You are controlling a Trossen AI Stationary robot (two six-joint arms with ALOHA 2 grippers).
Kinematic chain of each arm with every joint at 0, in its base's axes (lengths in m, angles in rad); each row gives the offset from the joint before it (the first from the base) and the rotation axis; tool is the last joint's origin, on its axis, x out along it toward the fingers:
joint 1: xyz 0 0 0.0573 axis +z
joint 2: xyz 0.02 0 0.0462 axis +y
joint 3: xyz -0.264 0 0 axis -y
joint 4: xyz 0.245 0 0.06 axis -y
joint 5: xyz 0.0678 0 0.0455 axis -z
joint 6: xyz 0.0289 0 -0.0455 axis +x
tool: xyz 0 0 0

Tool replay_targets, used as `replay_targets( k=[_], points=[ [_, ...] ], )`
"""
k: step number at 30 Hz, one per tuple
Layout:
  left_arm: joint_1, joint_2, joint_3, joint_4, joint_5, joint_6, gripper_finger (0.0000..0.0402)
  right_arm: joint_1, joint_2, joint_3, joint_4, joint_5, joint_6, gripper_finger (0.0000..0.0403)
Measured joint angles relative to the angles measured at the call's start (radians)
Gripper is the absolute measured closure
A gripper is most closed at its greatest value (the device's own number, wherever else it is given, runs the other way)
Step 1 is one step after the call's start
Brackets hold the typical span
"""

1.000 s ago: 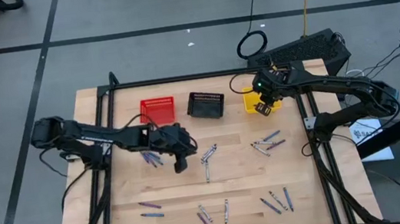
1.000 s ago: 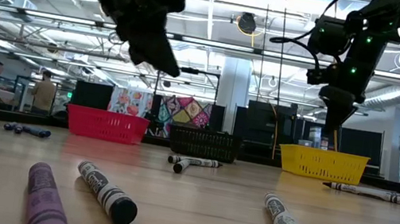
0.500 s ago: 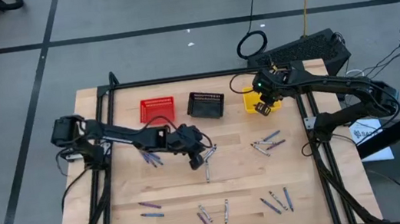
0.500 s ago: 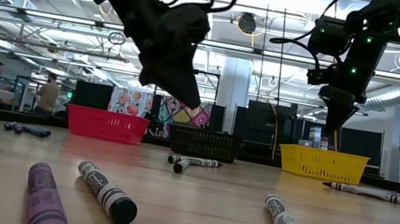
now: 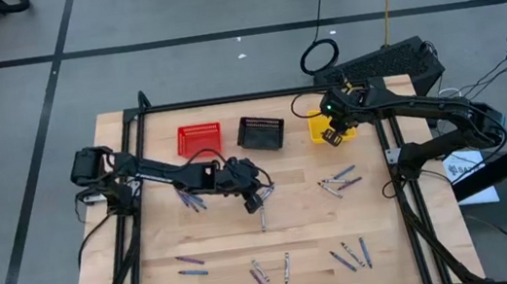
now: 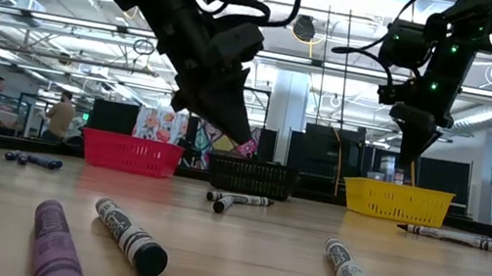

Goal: Sort crayons
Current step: Put the gray crayon into the red bin

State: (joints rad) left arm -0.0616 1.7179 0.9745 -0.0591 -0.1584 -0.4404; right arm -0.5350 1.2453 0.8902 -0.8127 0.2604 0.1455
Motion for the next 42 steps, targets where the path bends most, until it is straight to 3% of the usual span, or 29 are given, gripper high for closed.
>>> replay_targets(
  k=[17,42],
  points=[
    [-0.021,0.121,-0.002,0.077,-0.006,-0.053,0.0322,0.0,0.0,0.0,0.0,0.0,0.0,0.0332],
    [-0.029,0.132,-0.003,0.074,-0.029,-0.079,0.0322,0.0,0.0,0.0,0.0,0.0,0.011,0.0332]
  ],
)
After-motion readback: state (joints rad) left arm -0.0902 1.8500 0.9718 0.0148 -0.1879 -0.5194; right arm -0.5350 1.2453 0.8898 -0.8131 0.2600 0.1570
